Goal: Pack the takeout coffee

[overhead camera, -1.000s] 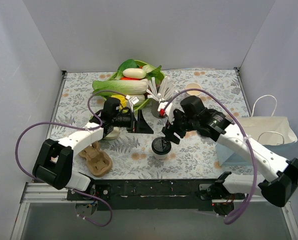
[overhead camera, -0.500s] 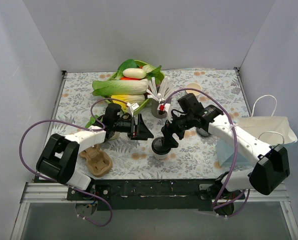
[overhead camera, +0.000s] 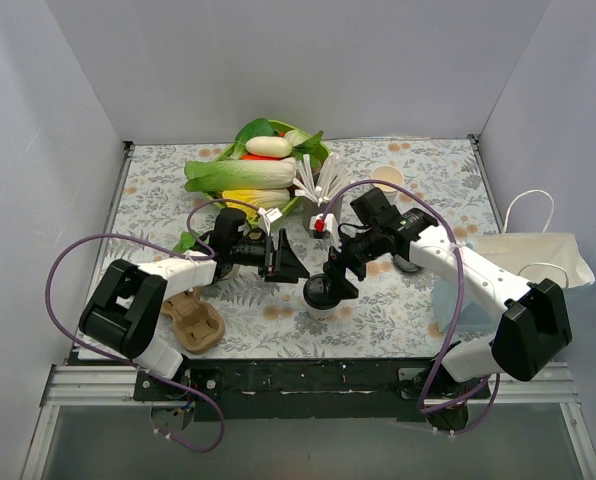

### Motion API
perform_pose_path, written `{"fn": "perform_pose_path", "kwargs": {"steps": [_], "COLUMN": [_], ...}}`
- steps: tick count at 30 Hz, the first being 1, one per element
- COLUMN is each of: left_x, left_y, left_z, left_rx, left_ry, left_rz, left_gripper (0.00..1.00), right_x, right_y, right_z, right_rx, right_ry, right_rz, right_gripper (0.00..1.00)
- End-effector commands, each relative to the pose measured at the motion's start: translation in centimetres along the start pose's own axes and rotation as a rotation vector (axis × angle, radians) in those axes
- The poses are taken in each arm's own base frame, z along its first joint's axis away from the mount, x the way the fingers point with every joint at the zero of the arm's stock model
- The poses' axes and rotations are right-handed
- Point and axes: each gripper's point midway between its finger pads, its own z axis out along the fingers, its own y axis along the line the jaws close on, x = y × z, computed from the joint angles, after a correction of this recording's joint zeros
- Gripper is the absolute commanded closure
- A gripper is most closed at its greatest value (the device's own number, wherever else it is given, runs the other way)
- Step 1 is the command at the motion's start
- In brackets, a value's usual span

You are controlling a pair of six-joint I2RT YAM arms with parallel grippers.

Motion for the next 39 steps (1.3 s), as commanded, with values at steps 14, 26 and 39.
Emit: {"fn": "perform_pose_path", "kwargs": {"steps": [14, 26, 39], "left_x": [1.6, 2.3, 3.0], "left_y": [0.9, 1.5, 2.8], "left_z": [1.1, 1.4, 1.9], "left_rx": [0.008, -0.005, -0.041], "left_ry": [0.055, 0.071, 0.101], "left_rz": [0.019, 0.014, 0.011], "left_gripper": [0.12, 0.12, 0.14], "right_x": [0.5, 2.3, 2.0], "right_y": [-0.7, 0.0, -0.6], "right_z": [0.7, 1.2, 1.3], "right_rx": [0.0, 0.004, 0.046], "right_ry": [-0.017, 0.025, 0.031], "right_rz": [-0.224, -0.276, -0.275], "right_gripper": [0.03, 0.09, 0.08]}}
